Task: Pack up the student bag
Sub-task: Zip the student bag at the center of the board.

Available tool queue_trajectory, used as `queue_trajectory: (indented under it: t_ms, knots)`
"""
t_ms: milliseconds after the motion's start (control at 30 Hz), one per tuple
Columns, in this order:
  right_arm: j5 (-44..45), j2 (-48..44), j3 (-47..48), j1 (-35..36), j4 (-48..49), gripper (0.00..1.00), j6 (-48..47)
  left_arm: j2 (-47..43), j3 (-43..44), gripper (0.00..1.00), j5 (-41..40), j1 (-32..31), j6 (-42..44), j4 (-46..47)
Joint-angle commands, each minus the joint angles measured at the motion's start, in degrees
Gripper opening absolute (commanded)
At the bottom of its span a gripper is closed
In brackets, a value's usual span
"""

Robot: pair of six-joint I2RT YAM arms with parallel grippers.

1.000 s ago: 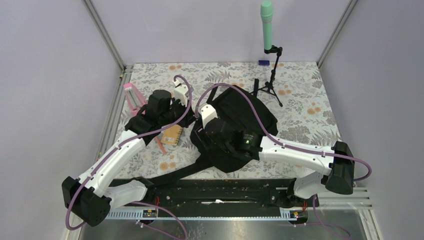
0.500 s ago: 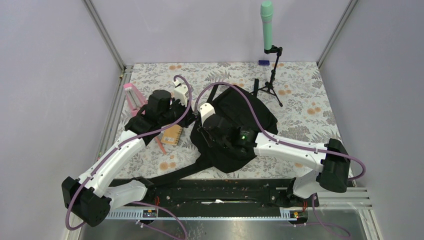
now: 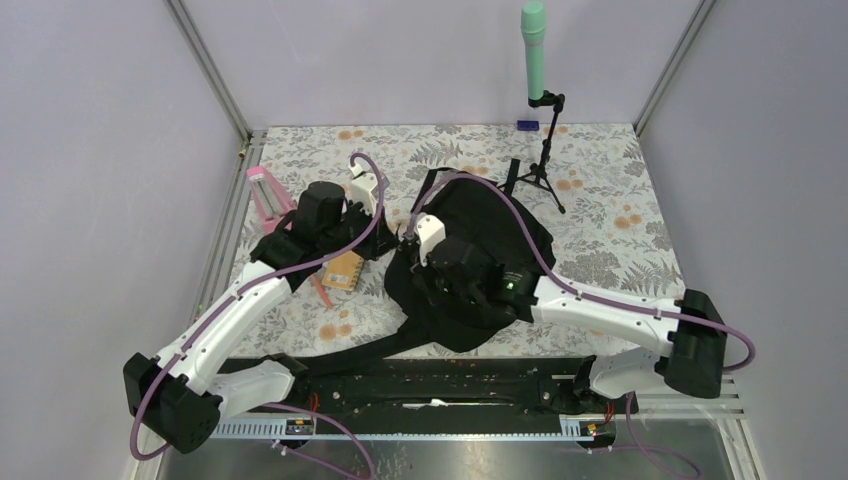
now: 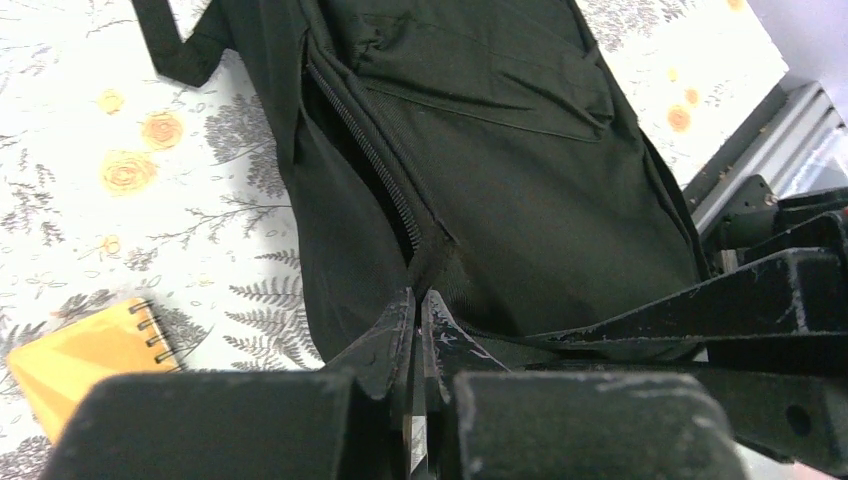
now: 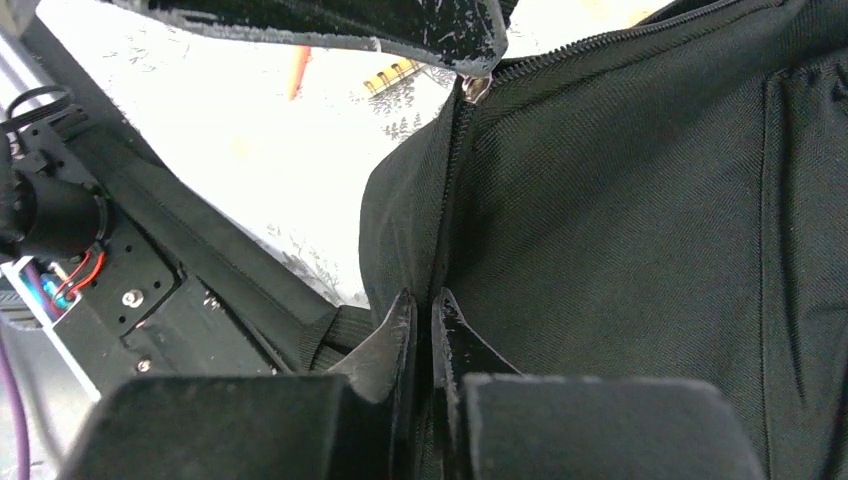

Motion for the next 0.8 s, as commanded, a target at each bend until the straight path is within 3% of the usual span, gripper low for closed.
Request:
queue_trajectory:
  t_ms: [0, 367, 767]
  knots:
    - [-7.6, -5.2, -4.3, 0.4, -3.2, 0.0, 0.8, -2.1, 1.3, 0.0, -0.2, 0.6, -1.0, 10.3]
    - [-16.0, -10.0, -8.5, 1.5, -2.6, 0.0, 0.1, -1.5, 0.3, 0.0, 3.5, 0.7, -2.6, 13.2]
    - [-11.5, -18.5, -8.5, 1.7, -5.5, 0.0, 0.4, -1.5, 0.9, 0.0, 6.2, 0.6, -5.0, 16.2]
